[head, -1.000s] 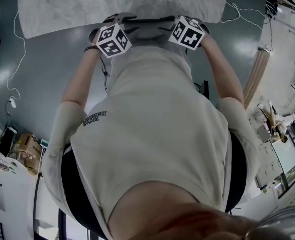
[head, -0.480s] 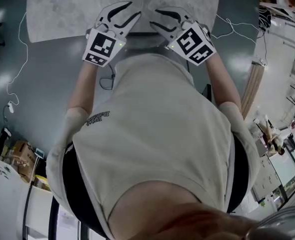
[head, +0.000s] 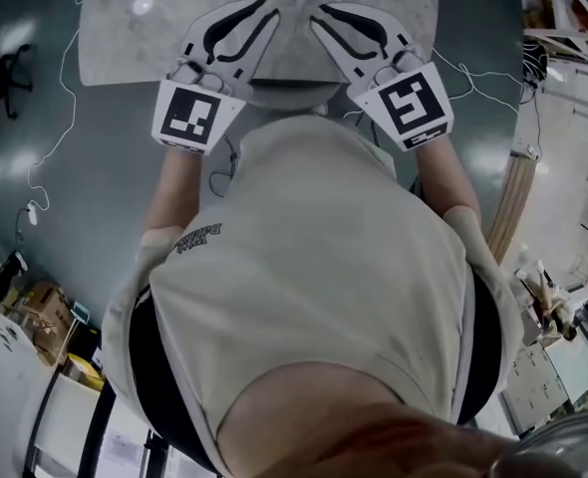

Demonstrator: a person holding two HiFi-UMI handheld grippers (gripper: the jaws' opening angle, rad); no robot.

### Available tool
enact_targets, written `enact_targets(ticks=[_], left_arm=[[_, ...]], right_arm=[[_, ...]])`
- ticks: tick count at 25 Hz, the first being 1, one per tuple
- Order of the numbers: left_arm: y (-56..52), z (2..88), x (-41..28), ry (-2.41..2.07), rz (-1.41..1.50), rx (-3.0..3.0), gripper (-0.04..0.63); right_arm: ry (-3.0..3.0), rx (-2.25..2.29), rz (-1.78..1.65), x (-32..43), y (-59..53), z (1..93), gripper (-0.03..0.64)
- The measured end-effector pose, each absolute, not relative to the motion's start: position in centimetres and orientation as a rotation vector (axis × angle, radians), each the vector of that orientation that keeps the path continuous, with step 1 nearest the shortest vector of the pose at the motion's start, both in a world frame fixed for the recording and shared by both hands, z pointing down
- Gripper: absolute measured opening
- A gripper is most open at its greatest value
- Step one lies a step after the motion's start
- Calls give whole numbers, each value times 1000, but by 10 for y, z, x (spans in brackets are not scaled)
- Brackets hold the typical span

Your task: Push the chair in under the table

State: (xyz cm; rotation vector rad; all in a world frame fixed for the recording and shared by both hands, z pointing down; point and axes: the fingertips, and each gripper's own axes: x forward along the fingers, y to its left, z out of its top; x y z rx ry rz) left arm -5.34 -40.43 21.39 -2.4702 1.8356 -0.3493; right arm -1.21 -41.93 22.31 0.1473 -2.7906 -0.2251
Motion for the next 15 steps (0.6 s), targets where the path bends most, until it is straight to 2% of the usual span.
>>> enact_targets(ticks=[6, 15], left_arm=[[-387, 174, -48, 1896, -227, -2419, 45], [-372, 140, -53, 1918, -206, -2306, 11]], right_arm=[[-2935, 274, -192, 1, -422, 175, 42], [-3048, 390, -208, 18, -416, 128, 25]])
